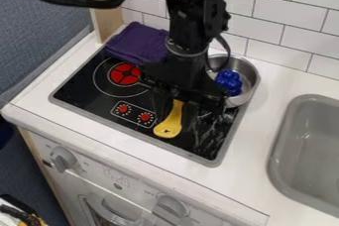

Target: Move the yellow brush to the lower right of the stove.

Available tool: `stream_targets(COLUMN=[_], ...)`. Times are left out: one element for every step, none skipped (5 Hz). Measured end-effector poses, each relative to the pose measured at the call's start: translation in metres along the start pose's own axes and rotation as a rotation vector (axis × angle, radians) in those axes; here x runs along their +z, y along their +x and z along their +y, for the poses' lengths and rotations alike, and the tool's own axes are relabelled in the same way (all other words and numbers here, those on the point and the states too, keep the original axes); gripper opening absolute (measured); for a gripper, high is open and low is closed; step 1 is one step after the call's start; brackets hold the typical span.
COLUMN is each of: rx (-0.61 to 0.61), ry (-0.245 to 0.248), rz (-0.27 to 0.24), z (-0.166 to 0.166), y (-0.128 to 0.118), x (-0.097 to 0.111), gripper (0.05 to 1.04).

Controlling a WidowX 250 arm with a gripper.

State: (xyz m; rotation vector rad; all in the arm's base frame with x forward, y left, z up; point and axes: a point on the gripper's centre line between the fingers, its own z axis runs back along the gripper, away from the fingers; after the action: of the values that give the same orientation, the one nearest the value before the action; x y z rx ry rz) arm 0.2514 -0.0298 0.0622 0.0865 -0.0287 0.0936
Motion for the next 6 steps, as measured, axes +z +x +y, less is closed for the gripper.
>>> stream_targets(rx=[-0.028,-0.038,-0.054,-0.062,-0.063,-0.073], ry=[0.020,0.036,0.047,0.047,0.047,0.043], rz=[0.069,0.122,0.136,0.144,0.147,0.143], z=[-0.007,-0.009,-0.014,-0.015,-0.015,-0.015], y=[0.002,0.006,0.009,0.011,0.010,0.009], x=[-0.019,-0.030,-0.029,-0.030,-0.030,-0.031], gripper=[0.406,0.405,0.452,0.758,0.992,1.003])
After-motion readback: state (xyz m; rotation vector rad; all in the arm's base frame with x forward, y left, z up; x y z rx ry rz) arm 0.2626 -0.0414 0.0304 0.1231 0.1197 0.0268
